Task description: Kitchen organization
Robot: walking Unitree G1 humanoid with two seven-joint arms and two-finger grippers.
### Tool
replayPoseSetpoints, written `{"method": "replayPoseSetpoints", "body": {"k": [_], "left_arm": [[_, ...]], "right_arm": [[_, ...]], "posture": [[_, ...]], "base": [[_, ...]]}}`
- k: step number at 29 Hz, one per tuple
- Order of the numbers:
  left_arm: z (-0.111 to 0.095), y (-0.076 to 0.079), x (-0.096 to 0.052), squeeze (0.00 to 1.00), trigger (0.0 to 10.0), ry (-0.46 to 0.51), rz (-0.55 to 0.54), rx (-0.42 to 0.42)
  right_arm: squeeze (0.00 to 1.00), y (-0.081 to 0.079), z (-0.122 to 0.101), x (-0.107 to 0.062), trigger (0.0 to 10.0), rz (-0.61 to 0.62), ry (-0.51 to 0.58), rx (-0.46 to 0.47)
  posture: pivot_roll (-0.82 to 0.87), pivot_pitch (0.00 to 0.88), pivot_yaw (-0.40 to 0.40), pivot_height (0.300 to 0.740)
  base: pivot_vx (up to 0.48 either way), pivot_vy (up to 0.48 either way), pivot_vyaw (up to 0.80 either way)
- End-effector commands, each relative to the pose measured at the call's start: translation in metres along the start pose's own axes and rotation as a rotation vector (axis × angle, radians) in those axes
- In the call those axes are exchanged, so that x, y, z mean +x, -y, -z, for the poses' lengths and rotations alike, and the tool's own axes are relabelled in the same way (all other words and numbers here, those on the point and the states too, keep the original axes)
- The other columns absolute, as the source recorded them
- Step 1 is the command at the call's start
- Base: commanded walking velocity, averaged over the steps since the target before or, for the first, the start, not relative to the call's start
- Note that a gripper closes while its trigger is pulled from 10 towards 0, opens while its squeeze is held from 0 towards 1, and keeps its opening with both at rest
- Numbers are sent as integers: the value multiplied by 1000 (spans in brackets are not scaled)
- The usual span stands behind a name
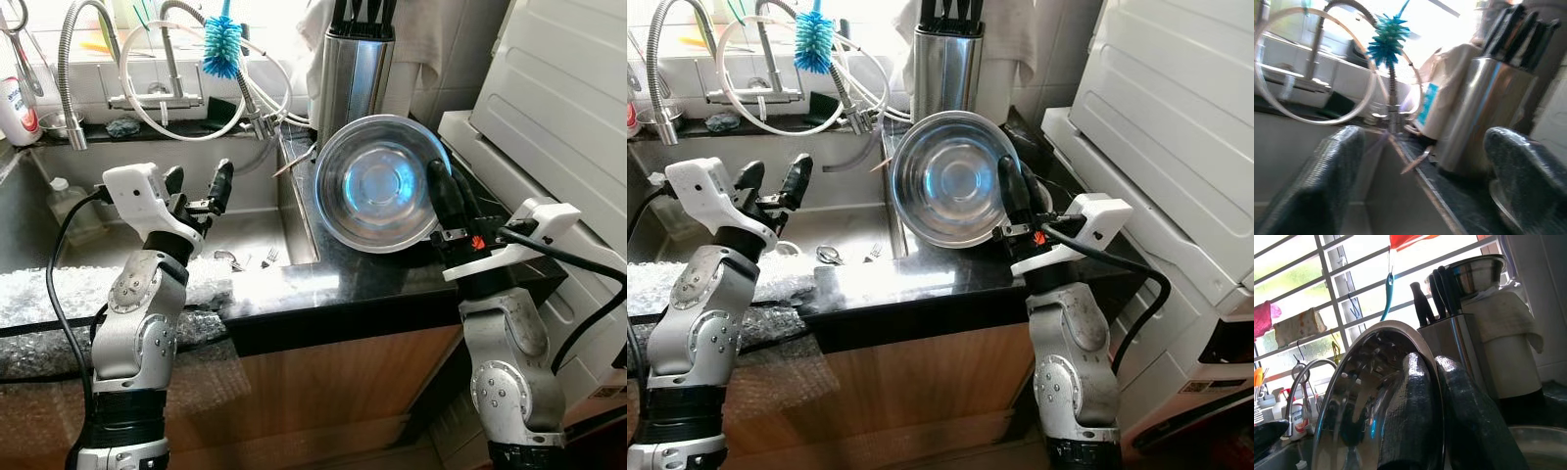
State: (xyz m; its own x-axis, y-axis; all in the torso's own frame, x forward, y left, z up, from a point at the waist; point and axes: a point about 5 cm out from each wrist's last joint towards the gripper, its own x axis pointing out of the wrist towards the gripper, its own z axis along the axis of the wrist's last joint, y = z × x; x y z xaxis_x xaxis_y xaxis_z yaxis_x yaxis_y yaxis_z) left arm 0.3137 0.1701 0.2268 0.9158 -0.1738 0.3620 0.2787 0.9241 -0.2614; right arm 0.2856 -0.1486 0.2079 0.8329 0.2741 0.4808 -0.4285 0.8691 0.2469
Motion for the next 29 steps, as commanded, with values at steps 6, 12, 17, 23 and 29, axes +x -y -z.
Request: {"method": "replayPoseSetpoints", "body": {"k": [6,12,17,23,29], "left_arm": [[6,25,-5,0,10000,-66,193,-17],[15,44,-11,0,10000,-135,336,-26],[16,47,-12,0,10000,-142,359,-44],[17,55,-14,0,10000,-155,404,-29],[19,56,-15,0,10000,-164,407,-11]], "right_arm": [[0,3,-2,3,10000,1,6,9],[0,4,-1,3,10000,1,-4,12],[0,2,2,5,10000,-8,-15,16],[0,-2,11,5,10000,-28,-54,-1],[0,-2,12,5,10000,-27,-59,0]], "posture": [[-130,0,-59,740],[-130,0,-61,740],[-130,0,-65,740],[-127,0,-69,740],[-128,0,-69,740]], "base": [[0,0,0],[0,0,0],[0,0,0],[0,0,0],[0,0,0]]}}
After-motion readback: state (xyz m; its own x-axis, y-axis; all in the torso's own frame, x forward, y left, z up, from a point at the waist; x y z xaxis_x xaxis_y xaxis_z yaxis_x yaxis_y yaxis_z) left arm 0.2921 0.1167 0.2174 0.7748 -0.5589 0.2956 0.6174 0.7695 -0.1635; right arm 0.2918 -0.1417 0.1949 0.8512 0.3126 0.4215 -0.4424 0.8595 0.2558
